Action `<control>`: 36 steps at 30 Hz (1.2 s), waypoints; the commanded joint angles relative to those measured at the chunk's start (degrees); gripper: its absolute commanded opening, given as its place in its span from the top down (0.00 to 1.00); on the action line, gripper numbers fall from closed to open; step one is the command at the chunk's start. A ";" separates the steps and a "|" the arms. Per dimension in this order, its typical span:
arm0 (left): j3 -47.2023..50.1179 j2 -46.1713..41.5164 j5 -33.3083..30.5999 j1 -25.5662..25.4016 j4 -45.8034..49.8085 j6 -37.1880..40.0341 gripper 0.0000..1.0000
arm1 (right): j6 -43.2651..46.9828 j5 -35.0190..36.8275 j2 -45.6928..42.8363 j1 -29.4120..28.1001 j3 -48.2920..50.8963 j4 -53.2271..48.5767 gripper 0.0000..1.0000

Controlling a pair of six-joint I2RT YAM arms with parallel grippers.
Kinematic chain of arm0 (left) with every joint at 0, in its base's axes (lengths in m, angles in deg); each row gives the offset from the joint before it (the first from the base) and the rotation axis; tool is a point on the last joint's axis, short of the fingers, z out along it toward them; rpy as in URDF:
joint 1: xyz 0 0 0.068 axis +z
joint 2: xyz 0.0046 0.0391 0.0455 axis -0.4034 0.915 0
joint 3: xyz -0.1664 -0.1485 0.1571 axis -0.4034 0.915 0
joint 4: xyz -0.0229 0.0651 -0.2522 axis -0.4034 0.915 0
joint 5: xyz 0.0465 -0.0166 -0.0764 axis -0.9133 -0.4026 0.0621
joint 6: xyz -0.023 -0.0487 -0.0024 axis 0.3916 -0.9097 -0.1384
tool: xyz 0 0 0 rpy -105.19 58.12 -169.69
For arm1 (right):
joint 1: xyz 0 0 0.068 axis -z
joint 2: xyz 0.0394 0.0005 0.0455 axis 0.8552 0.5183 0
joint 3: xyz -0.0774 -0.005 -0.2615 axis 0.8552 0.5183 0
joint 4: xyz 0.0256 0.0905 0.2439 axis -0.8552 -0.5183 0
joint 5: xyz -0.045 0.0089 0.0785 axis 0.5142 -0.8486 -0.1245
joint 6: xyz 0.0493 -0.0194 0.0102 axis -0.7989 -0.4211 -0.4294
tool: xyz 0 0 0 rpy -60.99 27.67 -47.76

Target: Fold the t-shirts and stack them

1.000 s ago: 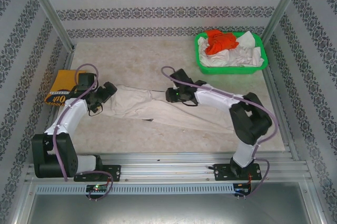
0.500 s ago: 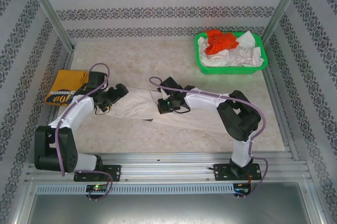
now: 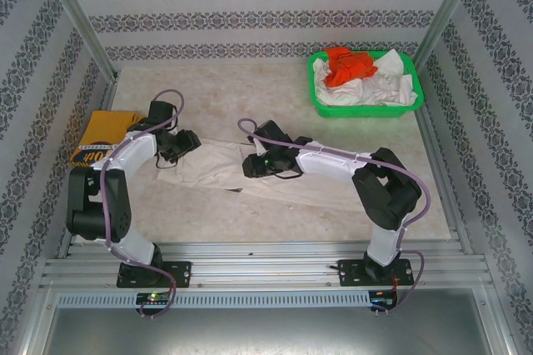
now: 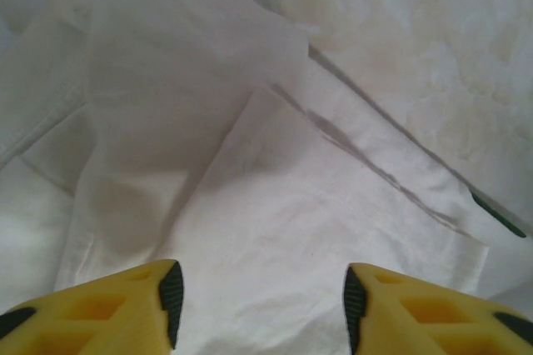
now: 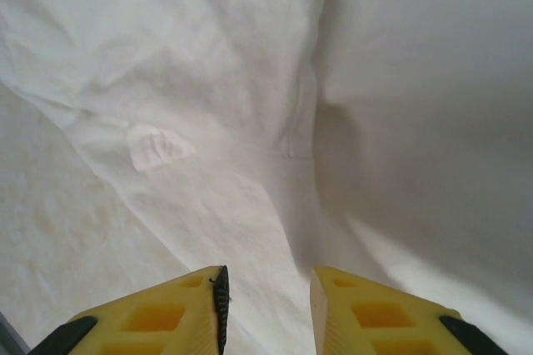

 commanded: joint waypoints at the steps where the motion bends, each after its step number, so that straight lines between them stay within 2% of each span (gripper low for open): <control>1: -2.08 3.07 0.88 0.10 0.23 1.46 0.50 | -4.20 0.66 0.12 1.23 -0.48 4.65 0.68; 7: -1.76 9.64 -1.46 2.95 0.19 0.76 0.47 | -11.02 7.74 -1.19 7.00 3.89 0.09 0.68; 10: -1.82 13.98 0.89 4.48 -1.03 0.93 0.45 | -10.32 11.79 -2.45 9.70 5.78 -5.55 0.67; 13: -5.60 18.00 1.77 4.42 -1.68 1.33 0.44 | -7.34 16.87 -3.63 10.00 6.71 -10.82 0.67; 16: -14.33 23.77 0.76 4.70 0.77 2.33 0.43 | -6.52 15.34 -4.33 9.93 8.63 -11.00 0.67; 21: -36.38 38.18 1.52 5.82 7.93 3.73 0.42 | -7.11 7.95 -3.17 8.83 10.27 -5.95 0.67; 24: -55.14 49.18 1.57 5.93 15.70 4.94 0.41 | -7.88 5.13 -0.23 7.26 8.22 -4.60 0.67; 28: -87.14 66.16 2.29 5.91 29.10 5.51 0.37 | -9.19 1.87 3.86 4.20 4.88 -2.16 0.68; 30: -98.14 71.73 2.97 6.00 31.07 4.16 0.35 | -9.74 0.34 5.42 3.06 2.94 -0.93 0.68; 33: -97.41 71.25 5.33 6.16 26.31 1.33 0.36 | -10.11 -1.24 5.85 2.24 0.68 0.39 0.68; 36: -93.21 67.24 6.99 6.04 24.07 1.39 0.33 | -8.16 -1.16 3.29 2.33 0.27 2.00 0.67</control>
